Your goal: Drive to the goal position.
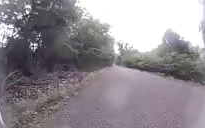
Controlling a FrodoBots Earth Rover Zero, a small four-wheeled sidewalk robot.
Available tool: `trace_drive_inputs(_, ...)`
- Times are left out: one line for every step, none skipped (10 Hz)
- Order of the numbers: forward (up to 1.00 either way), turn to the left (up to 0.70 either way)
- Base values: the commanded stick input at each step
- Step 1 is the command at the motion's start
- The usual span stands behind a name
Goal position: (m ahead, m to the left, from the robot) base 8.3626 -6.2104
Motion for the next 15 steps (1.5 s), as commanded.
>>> trace_drive_inputs(0.70, -0.01)
trace_drive_inputs(0.70, -0.03)
trace_drive_inputs(0.70, -0.16)
trace_drive_inputs(0.70, -0.15)
trace_drive_inputs(0.70, 0.00)
trace_drive_inputs(0.70, 0.00)
trace_drive_inputs(0.70, 0.00)
trace_drive_inputs(0.70, 0.00)
trace_drive_inputs(0.70, 0.00)
trace_drive_inputs(0.70, 0.00)
trace_drive_inputs(0.70, 0.00)
trace_drive_inputs(0.70, 0.00)
trace_drive_inputs(0.70, 0.00)
trace_drive_inputs(0.70, 0.00)
trace_drive_inputs(0.70, 0.00)
